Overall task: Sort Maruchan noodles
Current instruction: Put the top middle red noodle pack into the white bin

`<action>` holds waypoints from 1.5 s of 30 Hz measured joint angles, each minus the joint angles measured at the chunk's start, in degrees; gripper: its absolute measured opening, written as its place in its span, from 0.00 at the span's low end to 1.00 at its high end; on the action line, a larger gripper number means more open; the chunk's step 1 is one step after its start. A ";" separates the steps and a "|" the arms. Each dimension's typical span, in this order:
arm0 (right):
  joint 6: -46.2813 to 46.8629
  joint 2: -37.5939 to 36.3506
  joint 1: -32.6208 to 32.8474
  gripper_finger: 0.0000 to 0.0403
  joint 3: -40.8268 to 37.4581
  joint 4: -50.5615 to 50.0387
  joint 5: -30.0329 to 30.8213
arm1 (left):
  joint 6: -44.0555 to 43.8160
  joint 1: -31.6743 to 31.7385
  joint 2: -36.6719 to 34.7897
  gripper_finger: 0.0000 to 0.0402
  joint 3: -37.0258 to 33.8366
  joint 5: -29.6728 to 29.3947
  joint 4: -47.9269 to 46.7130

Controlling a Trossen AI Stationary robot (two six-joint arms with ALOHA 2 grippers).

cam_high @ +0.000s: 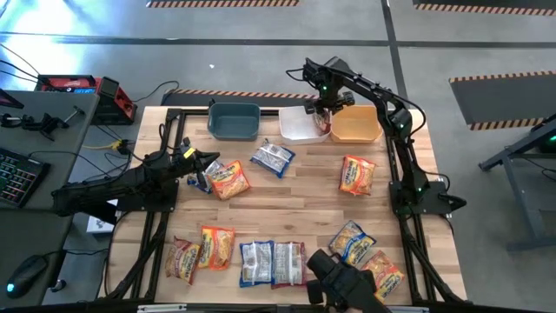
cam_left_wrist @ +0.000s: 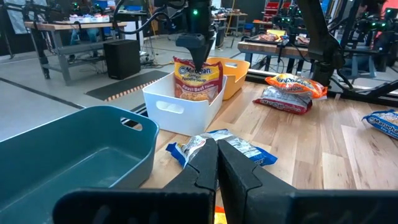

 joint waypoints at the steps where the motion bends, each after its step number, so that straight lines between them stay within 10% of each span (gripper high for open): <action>1: -0.03 -0.01 0.00 0.35 0.00 0.00 0.08 | 0.00 -0.02 0.00 0.00 0.00 0.00 0.00; 22: -19.20 -6.51 5.77 0.27 10.32 -2.18 8.88 | 0.00 -0.01 0.00 0.00 0.00 0.00 -0.02; 28: -26.54 -13.91 11.25 0.03 -3.01 13.94 11.15 | 0.00 -0.01 -0.01 0.00 0.00 0.00 -0.01; 45: -24.34 -41.97 16.19 0.02 -65.94 81.41 -1.59 | 0.00 0.00 -0.01 0.00 0.00 0.00 0.00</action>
